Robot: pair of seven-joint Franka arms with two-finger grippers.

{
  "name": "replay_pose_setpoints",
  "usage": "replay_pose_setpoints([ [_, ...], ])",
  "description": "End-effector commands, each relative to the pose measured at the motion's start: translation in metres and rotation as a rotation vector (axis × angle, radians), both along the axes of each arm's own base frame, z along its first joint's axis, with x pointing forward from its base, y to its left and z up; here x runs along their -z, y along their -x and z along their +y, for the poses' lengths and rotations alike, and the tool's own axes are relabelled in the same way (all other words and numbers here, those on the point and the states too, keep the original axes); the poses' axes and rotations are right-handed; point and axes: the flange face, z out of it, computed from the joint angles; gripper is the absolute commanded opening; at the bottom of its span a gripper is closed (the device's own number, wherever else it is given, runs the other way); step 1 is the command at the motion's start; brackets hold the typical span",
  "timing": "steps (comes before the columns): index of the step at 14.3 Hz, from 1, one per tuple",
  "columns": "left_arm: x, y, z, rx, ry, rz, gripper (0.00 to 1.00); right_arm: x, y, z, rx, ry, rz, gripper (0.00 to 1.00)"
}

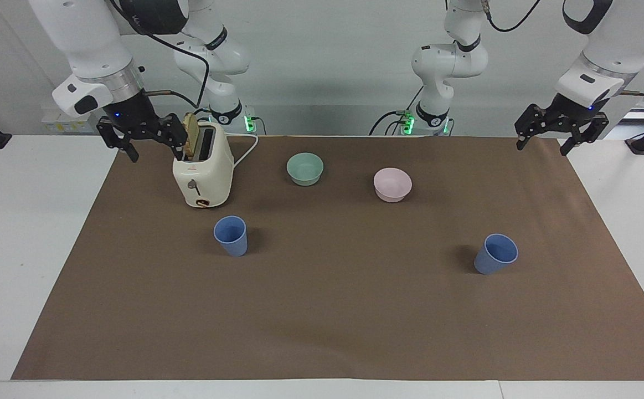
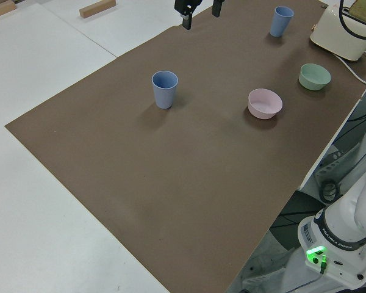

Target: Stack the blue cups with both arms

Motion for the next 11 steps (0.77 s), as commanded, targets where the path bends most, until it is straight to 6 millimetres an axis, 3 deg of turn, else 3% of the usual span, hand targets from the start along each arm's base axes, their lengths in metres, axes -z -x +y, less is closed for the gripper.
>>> replay_pose_setpoints([
  [1,-0.0015,0.0042,0.0008,0.003,-0.015,-0.001,1.00,-0.0016,0.0069,-0.0023,-0.010,-0.006,-0.009,1.00],
  [11,-0.0047,-0.0002,0.0007,0.000,-0.014,-0.042,1.00,-0.0016,0.0069,-0.0023,-0.010,-0.006,-0.009,1.00],
])
